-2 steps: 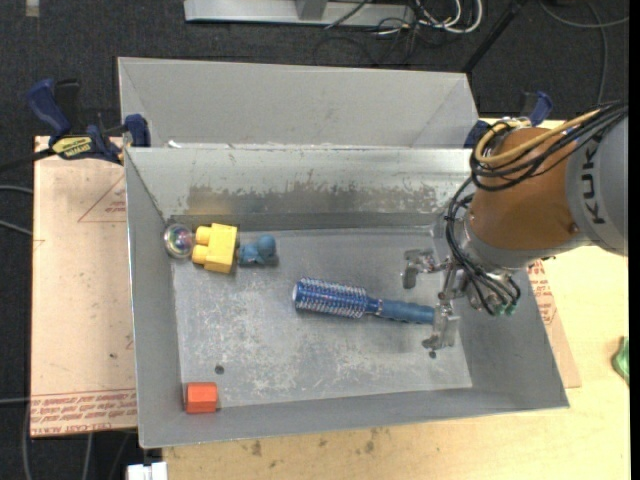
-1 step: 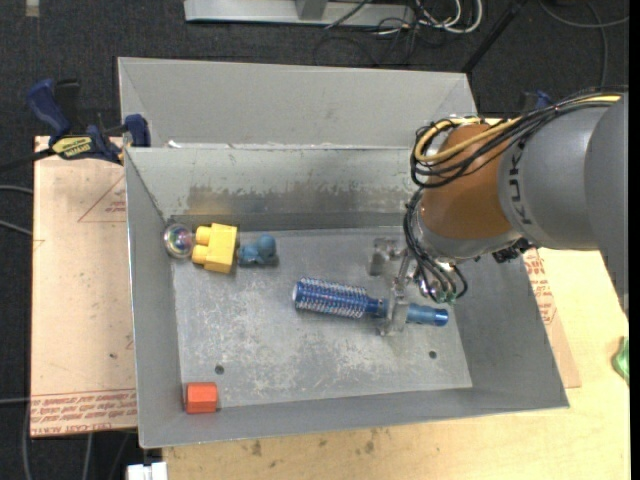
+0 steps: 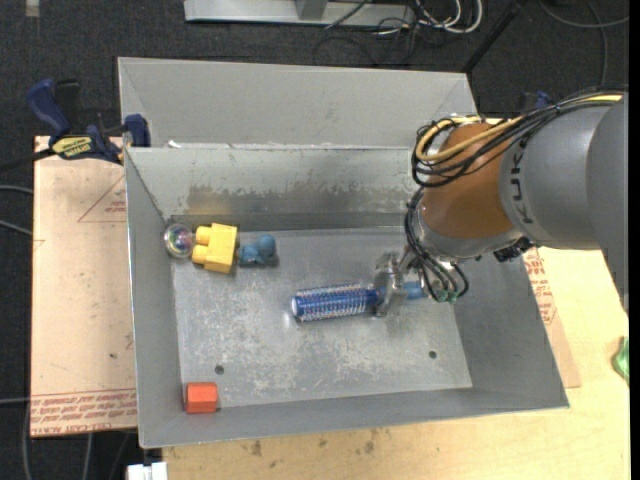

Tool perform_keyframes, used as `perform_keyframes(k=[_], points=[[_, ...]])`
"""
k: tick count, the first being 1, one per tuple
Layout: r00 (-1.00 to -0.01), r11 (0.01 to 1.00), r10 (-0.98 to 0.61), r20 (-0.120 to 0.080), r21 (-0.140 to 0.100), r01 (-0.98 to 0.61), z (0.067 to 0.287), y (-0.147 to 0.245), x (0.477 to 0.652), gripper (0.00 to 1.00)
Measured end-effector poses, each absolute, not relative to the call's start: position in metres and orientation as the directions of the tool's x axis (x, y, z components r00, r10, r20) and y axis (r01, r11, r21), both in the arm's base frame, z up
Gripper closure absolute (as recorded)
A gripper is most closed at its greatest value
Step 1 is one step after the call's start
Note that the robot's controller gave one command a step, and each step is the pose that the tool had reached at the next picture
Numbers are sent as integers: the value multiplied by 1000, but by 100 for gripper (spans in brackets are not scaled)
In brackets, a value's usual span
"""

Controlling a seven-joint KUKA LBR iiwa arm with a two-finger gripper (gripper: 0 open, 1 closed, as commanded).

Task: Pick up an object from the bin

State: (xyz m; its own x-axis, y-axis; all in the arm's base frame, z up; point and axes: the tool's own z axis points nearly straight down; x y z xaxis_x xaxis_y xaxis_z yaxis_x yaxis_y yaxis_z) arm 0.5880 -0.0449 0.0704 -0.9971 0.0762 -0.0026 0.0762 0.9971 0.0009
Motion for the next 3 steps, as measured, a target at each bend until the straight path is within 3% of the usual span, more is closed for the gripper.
perform_keyframes(k=[1,2,3], points=[[-999,999,32,-8,2,32,202,7,567,100],[-939,939,-345,0,1,-345,183,29,573,100],[-676,676,-737,0,1,-737,70,36,566,100]])
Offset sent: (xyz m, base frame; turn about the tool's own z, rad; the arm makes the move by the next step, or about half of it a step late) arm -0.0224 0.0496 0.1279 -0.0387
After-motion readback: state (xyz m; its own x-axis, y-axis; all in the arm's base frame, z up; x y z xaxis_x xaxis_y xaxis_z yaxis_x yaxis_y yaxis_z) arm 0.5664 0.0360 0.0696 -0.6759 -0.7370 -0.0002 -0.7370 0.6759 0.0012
